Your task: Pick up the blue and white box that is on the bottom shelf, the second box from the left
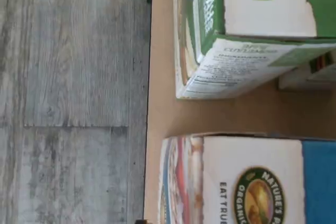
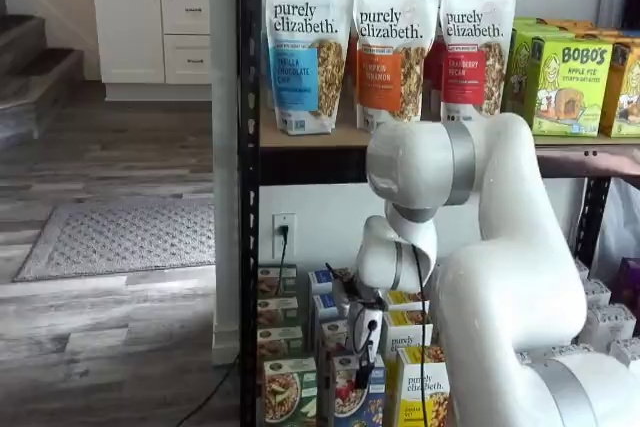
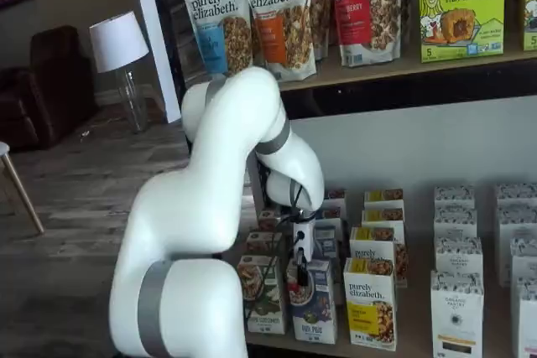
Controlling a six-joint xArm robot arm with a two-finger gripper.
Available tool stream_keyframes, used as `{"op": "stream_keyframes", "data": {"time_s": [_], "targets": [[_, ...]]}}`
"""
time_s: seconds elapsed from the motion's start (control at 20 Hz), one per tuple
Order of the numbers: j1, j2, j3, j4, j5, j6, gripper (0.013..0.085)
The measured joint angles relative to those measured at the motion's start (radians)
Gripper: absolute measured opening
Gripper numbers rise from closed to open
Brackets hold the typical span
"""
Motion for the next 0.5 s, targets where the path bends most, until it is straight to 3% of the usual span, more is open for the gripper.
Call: {"op": "stream_keyframes", "data": {"time_s": [0.5], "targets": [[0.005, 0.017, -0.013, -0.036, 0.010, 0.036, 0.0850]]}}
